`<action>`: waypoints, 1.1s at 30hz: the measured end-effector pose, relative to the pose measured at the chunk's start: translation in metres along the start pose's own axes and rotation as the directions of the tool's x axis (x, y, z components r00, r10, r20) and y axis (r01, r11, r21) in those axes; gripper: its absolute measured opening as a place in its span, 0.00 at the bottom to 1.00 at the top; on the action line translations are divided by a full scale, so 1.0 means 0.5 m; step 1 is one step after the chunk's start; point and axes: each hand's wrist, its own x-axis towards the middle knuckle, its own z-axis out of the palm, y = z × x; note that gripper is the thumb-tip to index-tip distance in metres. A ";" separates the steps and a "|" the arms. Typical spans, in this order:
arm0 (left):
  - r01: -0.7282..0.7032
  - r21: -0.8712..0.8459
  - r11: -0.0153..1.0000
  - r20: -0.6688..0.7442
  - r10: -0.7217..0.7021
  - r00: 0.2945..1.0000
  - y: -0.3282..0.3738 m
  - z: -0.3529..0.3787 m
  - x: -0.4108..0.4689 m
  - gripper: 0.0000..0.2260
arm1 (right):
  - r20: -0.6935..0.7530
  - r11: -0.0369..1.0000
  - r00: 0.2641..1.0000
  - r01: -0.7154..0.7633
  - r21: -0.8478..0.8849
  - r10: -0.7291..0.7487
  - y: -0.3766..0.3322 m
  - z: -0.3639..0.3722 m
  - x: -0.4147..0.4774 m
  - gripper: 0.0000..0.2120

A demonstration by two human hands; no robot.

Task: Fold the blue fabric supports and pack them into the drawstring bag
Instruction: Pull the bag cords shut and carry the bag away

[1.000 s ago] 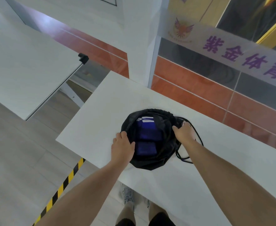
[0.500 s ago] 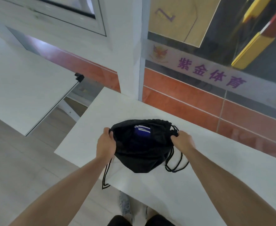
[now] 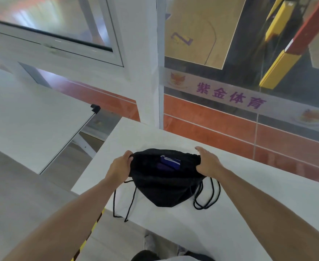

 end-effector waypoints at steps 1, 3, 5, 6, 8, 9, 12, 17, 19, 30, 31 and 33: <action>-0.015 0.014 1.000 0.012 0.015 1.000 -0.003 -0.003 -0.001 0.07 | 0.025 0.997 1.000 0.011 0.074 -0.013 -0.001 0.002 0.010 0.40; -0.015 0.047 0.999 0.034 0.013 0.999 -0.013 -0.007 -0.002 0.07 | 0.053 0.984 0.999 0.002 0.177 -0.012 0.003 0.005 0.029 0.34; 0.015 0.068 0.998 0.049 -0.018 0.999 -0.020 -0.010 -0.002 0.08 | 0.096 0.981 0.995 -0.044 0.189 0.026 0.013 0.004 0.048 0.29; 0.045 0.077 0.996 0.052 -0.049 0.997 -0.024 -0.011 -0.001 0.08 | 0.134 0.986 0.990 -0.062 0.153 0.041 0.019 0.002 0.055 0.27; 0.107 0.095 0.990 0.064 -0.114 0.991 -0.031 -0.012 0.000 0.10 | 0.221 0.996 0.974 -0.070 0.062 0.055 0.029 -0.002 0.061 0.20; 0.134 0.103 0.986 0.076 -0.142 0.987 -0.034 -0.013 0.003 0.11 | 0.258 0.997 0.964 -0.071 0.037 0.059 0.034 -0.003 0.060 0.17; 0.197 0.108 0.974 0.132 -0.211 0.969 -0.042 -0.018 0.011 0.15 | 0.331 0.992 0.936 -0.130 0.007 0.120 0.051 -0.016 0.047 0.17; 0.106 0.137 0.985 0.261 -0.139 0.955 -0.047 -0.057 0.018 0.17 | 0.320 0.982 0.938 -0.167 0.087 0.131 0.077 -0.087 0.017 0.26; 0.057 0.157 0.986 0.303 -0.103 0.947 -0.054 -0.078 0.025 0.15 | 0.222 0.979 0.972 -0.115 0.169 0.076 0.097 -0.111 0.003 0.23; 0.015 0.197 0.980 0.208 -0.057 0.976 -0.084 -0.121 0.052 0.14 | -0.131 0.985 0.976 -0.165 0.053 0.171 0.214 -0.134 -0.020 0.20; 0.052 0.186 0.981 0.185 -0.087 0.979 -0.085 -0.122 0.051 0.12 | -0.144 0.981 0.971 -0.185 0.051 0.190 0.219 -0.133 -0.024 0.20; 0.144 0.177 0.974 0.117 -0.166 0.979 -0.087 -0.124 0.053 0.12 | -0.167 0.977 0.963 -0.211 0.014 0.210 0.231 -0.134 -0.039 0.18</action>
